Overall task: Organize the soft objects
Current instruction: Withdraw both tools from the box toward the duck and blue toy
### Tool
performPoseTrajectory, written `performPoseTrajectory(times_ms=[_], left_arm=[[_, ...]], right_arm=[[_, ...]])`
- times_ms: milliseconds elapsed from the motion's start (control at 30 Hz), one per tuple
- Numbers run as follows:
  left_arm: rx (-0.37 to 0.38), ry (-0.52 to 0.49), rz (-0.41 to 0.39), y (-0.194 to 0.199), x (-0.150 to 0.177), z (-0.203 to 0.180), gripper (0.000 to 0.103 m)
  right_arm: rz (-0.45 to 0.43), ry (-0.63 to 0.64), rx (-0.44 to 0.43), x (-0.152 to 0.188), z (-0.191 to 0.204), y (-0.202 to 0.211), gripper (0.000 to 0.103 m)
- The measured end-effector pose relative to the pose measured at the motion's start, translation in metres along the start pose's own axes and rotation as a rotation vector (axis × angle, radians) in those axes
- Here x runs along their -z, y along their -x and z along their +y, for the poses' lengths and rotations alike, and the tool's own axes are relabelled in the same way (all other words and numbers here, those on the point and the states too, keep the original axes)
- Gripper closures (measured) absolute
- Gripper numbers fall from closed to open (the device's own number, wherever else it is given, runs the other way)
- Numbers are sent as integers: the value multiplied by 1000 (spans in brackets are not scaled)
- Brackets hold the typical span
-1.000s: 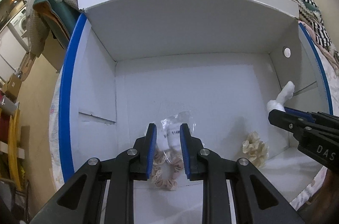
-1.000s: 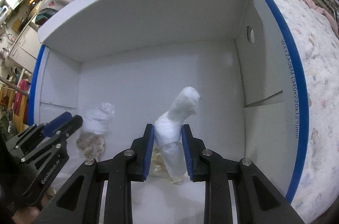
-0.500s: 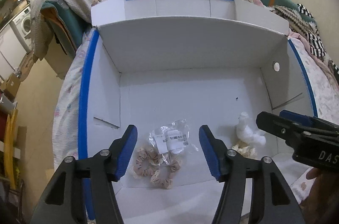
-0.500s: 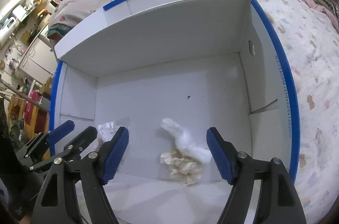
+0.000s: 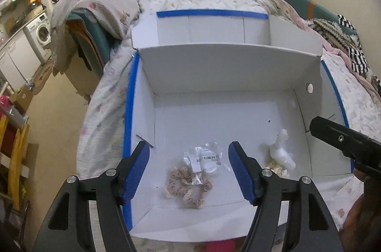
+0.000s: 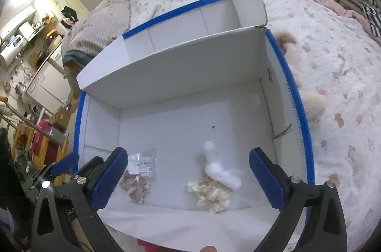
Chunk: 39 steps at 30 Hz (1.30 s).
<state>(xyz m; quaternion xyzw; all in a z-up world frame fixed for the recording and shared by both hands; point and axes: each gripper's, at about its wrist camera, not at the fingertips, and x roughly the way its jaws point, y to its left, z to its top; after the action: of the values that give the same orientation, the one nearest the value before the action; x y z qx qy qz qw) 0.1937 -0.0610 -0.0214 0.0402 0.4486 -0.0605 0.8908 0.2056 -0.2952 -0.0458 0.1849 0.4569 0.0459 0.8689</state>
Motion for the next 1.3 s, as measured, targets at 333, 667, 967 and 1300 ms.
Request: performPoseTrajectory(times_ms=[333,667,967,1300], left_arm=[[29,58,-9,27,17,17,33],[13,96,59,43,54,27,33],[59,170,147,44,93,31,33],[16,174,207,28,111,31,33]], right_arm=[[-60,-16,14,15,-6,30,0],[-89,-11,-14,46,-4,60,0],[4,2,-17,93,-15,59,0],[113,-39,18,116,-23,40,0]])
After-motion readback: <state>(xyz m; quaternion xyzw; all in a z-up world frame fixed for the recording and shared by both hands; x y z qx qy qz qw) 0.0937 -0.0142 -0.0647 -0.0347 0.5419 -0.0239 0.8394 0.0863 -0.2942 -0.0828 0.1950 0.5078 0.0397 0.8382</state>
